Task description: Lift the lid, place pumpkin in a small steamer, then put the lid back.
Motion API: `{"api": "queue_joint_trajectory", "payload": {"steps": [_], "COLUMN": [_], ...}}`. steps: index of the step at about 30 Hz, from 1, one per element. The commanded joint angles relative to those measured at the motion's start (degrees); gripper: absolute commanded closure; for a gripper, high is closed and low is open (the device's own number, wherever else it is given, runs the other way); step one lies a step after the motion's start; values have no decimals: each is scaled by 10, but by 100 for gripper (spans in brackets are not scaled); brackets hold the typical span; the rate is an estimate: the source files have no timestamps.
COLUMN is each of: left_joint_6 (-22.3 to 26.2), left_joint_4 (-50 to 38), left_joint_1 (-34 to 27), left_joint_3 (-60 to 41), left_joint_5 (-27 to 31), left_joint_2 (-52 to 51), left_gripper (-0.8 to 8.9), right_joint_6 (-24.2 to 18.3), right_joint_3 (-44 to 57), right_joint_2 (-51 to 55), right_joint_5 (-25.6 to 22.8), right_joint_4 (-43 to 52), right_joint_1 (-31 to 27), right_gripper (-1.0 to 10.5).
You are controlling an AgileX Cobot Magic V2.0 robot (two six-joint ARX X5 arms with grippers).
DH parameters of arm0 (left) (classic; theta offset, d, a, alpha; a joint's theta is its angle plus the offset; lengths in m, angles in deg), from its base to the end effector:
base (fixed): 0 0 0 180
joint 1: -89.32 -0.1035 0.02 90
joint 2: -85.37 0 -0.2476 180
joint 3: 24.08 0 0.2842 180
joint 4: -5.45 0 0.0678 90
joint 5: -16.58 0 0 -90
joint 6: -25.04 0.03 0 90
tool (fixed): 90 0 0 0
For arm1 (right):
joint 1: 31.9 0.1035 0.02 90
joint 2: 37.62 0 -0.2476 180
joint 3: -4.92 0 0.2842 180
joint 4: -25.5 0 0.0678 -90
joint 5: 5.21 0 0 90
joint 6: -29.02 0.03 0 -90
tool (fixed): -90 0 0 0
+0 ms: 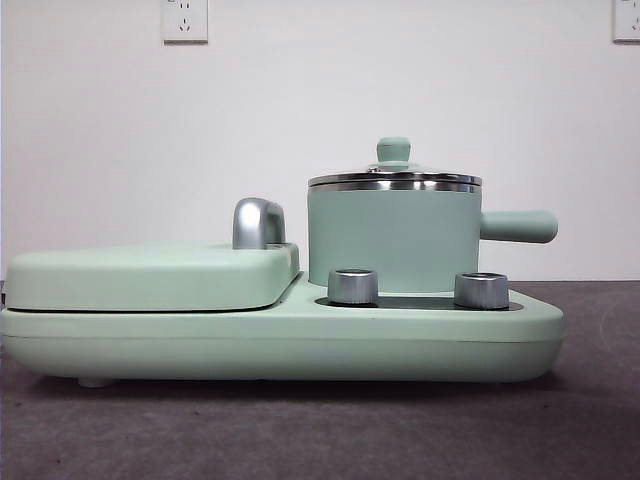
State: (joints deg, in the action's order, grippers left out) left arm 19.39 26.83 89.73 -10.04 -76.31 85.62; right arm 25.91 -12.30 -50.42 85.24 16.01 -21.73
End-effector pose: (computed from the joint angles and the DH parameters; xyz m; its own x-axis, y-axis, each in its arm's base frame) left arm 0.1453 -0.0026 0.1594 0.9896 -0.0575 -0.1319 0.0438 0.9936 -0.1042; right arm 0.1568 0.0284 0.1716 0.9790 0.1836 -0.0884 -0.1887 0.9806 -0.0533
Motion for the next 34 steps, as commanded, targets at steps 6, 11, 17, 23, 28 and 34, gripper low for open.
{"api": "queue_joint_trajectory", "payload": {"steps": [6,11,17,23,28,34], "left_joint_6": [-4,-4,-4,-4,-4,-4], "left_joint_4": [-7,-7,-12,-12,-12,-12], "left_joint_1": [0,0,0,0,0,0], "left_joint_3": [-11,-11,-11,-11,-11,-11], "left_joint_5": [1,1,1,1,1,1], "left_joint_2": [-1,0,0,0,0,0], "left_gripper": [807,807,807,807,807,807], "right_joint_6": [-2,-3,9,9,9,9], "right_joint_3": [44,43,43,43,43,43], "right_joint_2": [127,126,126,126,126,126], "right_joint_5": [3,3,9,9,9,9], "right_joint_4": [-21,-31,-27,-17,-16,-16], "right_joint_1": [-55,-60,-59,-59,-59,-59], "right_gripper": [928,928,928,928,928,928]}}
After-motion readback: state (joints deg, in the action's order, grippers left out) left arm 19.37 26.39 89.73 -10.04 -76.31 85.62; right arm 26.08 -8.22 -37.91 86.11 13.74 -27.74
